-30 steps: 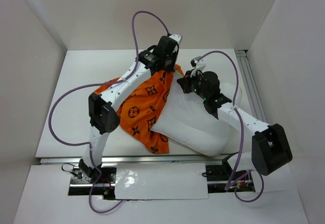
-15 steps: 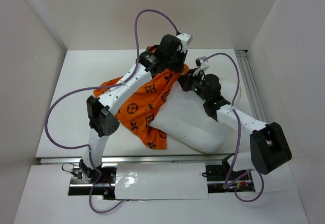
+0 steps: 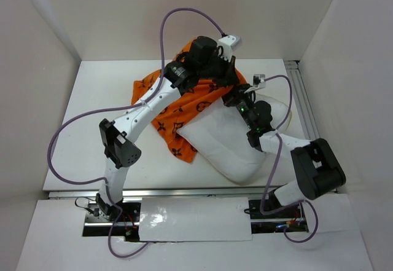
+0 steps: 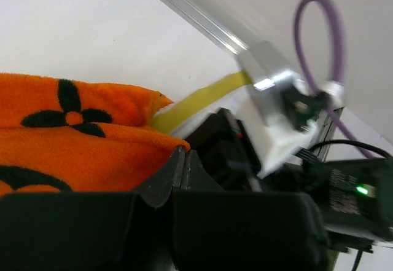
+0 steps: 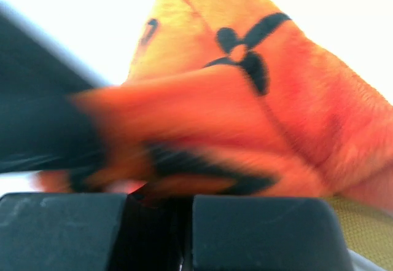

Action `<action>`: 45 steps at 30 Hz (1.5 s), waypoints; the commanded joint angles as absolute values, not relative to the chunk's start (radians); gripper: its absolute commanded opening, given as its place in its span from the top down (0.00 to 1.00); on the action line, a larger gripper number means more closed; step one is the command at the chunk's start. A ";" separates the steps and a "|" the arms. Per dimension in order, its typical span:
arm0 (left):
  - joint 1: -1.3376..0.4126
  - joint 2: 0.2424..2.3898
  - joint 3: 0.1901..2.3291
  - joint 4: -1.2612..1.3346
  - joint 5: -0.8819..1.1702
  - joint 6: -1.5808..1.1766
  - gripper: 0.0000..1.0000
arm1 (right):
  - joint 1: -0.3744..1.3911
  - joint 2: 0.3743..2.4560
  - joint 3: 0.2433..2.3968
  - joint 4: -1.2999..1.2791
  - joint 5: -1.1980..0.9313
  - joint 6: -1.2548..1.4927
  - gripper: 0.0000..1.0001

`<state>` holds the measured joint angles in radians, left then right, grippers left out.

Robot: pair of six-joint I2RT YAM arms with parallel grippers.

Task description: Put the pillow into the pillowcase

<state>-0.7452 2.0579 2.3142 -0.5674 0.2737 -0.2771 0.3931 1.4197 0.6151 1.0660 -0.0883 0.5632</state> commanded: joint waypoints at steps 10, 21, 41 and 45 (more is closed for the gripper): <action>-0.759 2.137 2.301 -0.483 0.463 -0.382 1.00 | 0.275 1.640 0.819 1.169 -0.324 0.701 0.97; -0.646 2.258 2.322 -0.436 0.396 -0.492 1.00 | 0.201 1.589 0.908 0.417 -0.384 0.666 0.23; -0.704 2.153 2.166 -0.394 0.339 -0.450 0.37 | 0.155 1.204 0.947 -0.324 0.021 0.454 0.00; -0.716 2.036 2.060 -0.439 0.269 -0.449 0.00 | 0.155 1.100 0.878 -0.324 -0.053 0.401 0.00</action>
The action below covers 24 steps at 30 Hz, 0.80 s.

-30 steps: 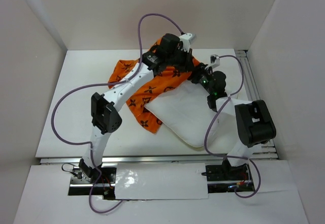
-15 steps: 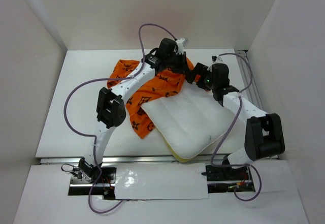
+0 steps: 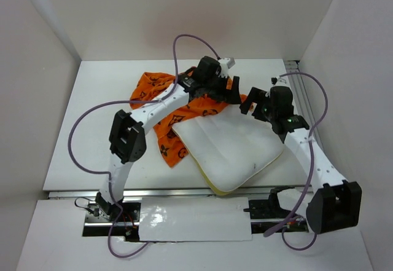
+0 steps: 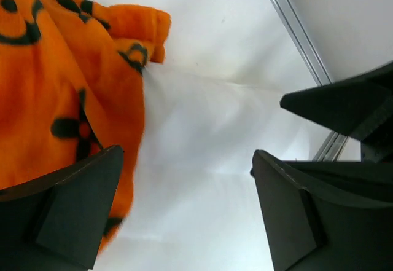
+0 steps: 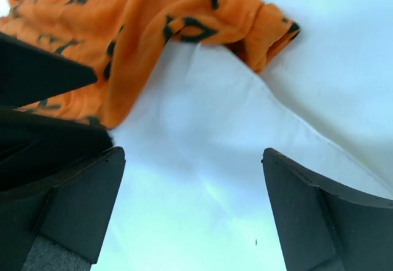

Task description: Put the pillow into the pillowcase

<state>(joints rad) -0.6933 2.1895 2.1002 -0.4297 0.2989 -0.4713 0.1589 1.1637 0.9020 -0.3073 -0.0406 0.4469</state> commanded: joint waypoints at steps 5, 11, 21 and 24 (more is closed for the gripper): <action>-0.696 1.781 1.716 -0.448 0.056 -0.538 0.00 | 0.248 1.051 0.791 -0.379 -0.149 0.318 0.00; -0.657 1.381 1.233 -0.393 -0.072 -0.676 0.00 | 0.308 1.121 0.681 -0.257 -0.136 0.333 0.00; -0.500 1.060 0.792 -0.454 -0.083 -0.888 0.01 | 0.298 1.511 0.814 0.001 -0.091 0.307 0.00; -0.476 1.034 0.752 -0.454 -0.072 -0.888 0.01 | 0.317 1.528 0.920 -0.041 -0.071 0.269 0.00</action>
